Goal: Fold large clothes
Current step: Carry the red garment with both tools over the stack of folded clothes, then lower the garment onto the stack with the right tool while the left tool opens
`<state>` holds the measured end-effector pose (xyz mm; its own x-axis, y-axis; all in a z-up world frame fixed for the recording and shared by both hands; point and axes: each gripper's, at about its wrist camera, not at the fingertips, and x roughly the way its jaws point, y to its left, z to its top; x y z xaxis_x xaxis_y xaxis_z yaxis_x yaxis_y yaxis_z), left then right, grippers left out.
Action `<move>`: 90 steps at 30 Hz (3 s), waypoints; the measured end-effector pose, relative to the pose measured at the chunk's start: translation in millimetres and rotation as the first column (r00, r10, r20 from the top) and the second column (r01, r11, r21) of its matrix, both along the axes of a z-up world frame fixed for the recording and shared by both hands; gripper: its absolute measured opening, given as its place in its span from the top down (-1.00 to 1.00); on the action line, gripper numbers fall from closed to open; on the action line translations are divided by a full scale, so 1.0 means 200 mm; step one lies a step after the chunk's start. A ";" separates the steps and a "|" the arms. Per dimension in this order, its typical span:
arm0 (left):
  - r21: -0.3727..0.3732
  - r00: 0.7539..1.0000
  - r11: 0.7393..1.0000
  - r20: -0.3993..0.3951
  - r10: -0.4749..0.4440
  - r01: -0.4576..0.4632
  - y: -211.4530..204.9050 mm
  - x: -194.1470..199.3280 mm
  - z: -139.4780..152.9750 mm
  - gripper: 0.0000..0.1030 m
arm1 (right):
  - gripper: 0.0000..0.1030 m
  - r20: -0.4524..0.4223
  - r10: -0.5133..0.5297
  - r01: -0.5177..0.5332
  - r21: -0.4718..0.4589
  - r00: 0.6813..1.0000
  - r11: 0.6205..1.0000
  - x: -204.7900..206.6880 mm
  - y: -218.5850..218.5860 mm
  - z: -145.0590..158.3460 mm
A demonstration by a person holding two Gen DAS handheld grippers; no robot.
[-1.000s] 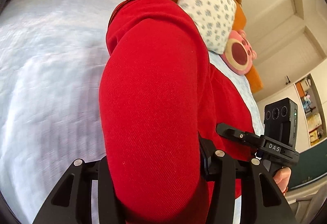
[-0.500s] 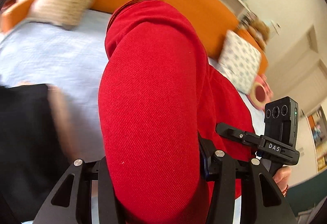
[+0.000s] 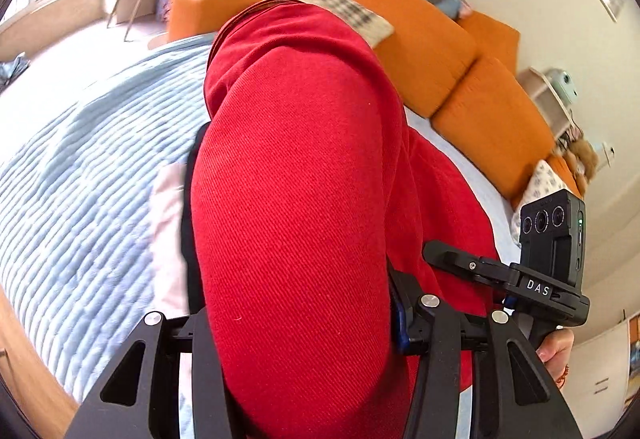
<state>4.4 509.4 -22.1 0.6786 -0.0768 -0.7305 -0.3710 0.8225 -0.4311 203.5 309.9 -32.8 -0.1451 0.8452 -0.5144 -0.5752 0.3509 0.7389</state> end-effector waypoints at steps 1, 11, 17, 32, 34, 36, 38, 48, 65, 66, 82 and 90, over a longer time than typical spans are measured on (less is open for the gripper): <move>-0.006 1.000 1.000 -0.002 0.005 -0.005 0.03 -0.01 -0.02 0.02 | 0.52 0.000 0.007 -0.007 -0.003 1.000 1.000 -0.01 0.02 -0.01; -0.050 0.999 0.998 -0.013 0.031 -0.031 0.00 0.07 -0.39 -0.07 | 0.52 -0.017 -0.012 0.010 -0.102 1.000 0.995 0.00 0.07 -0.33; -0.138 0.998 0.989 0.024 0.059 -0.055 0.11 0.02 -0.61 -0.17 | 0.47 -0.023 -0.005 0.002 -0.133 1.000 0.991 0.00 0.11 -0.47; -0.053 0.998 0.997 -0.024 0.059 -0.060 0.06 0.07 -0.55 -0.42 | 0.10 0.426 -0.092 0.214 -0.248 0.900 0.945 -0.08 -0.14 0.02; -0.041 0.997 0.997 -0.034 0.063 -0.064 0.04 0.09 -0.53 -0.43 | 0.29 0.445 -0.041 0.163 -0.241 0.895 0.957 -0.15 -0.10 0.11; -0.030 0.997 0.997 -0.041 0.066 -0.067 0.02 0.10 -0.52 -0.44 | 0.56 0.444 0.015 0.112 -0.258 0.896 0.960 -0.22 -0.02 0.13; -0.023 0.997 0.997 -0.043 0.069 -0.070 0.00 0.11 -0.52 -0.45 | 0.56 0.460 0.084 0.072 -0.310 0.884 0.948 -0.30 0.08 0.08; -0.021 0.993 1.000 -0.114 -0.005 0.003 -0.07 0.16 -0.38 -0.49 | 0.66 0.446 0.086 0.133 -0.437 0.891 0.889 -0.35 0.14 -0.29; 0.087 0.989 0.995 -0.148 -0.027 0.041 -0.15 0.20 0.07 -0.81 | 0.65 0.389 0.034 0.117 -0.359 0.921 0.926 -0.34 0.09 -0.28; 0.115 0.990 0.992 -0.134 -0.039 0.055 -0.16 0.26 0.10 -0.81 | 0.65 0.387 0.033 0.117 -0.358 0.921 0.926 -0.34 0.09 -0.28; 0.228 0.960 0.972 -0.278 0.015 0.051 0.10 0.71 -0.49 -0.94 | 0.66 0.369 0.024 0.093 -0.297 0.929 0.950 -0.34 0.08 -0.31; 0.175 0.992 0.984 -0.124 0.014 0.008 0.06 0.51 -0.22 -0.93 | 0.59 0.369 0.007 0.095 -0.258 0.929 0.961 -0.38 0.02 -0.17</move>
